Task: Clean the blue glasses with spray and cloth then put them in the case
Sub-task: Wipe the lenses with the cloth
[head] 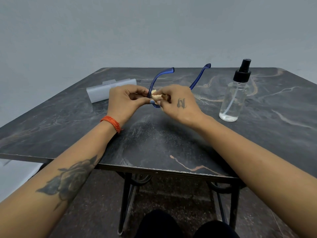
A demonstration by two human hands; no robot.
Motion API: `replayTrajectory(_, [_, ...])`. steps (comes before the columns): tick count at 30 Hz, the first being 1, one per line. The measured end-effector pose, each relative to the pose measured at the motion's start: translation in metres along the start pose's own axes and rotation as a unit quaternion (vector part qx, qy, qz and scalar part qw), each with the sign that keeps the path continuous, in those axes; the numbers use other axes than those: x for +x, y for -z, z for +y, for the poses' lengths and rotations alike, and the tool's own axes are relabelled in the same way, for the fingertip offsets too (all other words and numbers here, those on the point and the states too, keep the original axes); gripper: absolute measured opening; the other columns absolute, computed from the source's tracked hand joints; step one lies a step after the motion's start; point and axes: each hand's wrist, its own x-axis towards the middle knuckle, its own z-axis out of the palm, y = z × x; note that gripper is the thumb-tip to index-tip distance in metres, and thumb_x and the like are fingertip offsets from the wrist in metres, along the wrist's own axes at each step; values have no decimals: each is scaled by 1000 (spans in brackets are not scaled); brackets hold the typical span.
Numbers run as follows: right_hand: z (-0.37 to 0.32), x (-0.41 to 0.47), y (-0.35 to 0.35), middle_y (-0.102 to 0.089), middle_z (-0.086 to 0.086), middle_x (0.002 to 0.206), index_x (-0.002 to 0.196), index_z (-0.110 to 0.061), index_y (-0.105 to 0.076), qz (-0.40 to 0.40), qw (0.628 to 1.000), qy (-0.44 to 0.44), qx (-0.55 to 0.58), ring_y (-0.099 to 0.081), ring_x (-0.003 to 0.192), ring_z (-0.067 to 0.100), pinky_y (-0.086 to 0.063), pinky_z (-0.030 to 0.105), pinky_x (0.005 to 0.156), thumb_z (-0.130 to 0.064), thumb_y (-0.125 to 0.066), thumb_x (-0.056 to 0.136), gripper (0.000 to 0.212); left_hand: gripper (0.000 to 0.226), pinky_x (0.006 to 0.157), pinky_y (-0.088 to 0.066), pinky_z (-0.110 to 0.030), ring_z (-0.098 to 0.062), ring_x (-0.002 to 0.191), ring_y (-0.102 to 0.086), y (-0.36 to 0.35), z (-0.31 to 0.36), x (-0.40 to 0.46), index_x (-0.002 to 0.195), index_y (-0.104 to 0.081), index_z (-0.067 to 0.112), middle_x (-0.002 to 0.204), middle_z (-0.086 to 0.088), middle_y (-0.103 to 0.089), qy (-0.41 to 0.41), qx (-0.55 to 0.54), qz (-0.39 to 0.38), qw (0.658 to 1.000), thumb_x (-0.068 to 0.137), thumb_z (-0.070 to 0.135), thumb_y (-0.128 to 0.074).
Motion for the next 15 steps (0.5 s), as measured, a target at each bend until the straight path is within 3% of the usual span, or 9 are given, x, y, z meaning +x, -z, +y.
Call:
replayTrajectory(7, [-1,-3,5,-67,1,74,90,-16,-74,7,1000,-16,12,-54,64,11,-42,21,56,-20,-65,79,15,21,75,-57,-26,-17,76,-69,0,-2,1,84,-70,16,81,-6,-71,5,9,4,1000,66,10,-79])
replayTrajectory(12, [0,-4,6,-66,8,82,94,-11,-72,38,991,10,-126,-47,71,16,-29,24,52,-16,-56,82,21,22,73,-56,-21,-7,71,-66,-1,-2,1,81,-69,16,77,-1,-68,9,-8,7,1000,64,8,-80])
replayTrajectory(15, [0,-4,4,-61,11,91,95,-7,-66,49,984,21,-171,-51,80,23,-25,25,62,-18,-50,87,22,22,71,-54,-16,1,68,-65,-1,-2,1,81,-69,16,74,5,-67,5,-9,1,1000,64,9,-80])
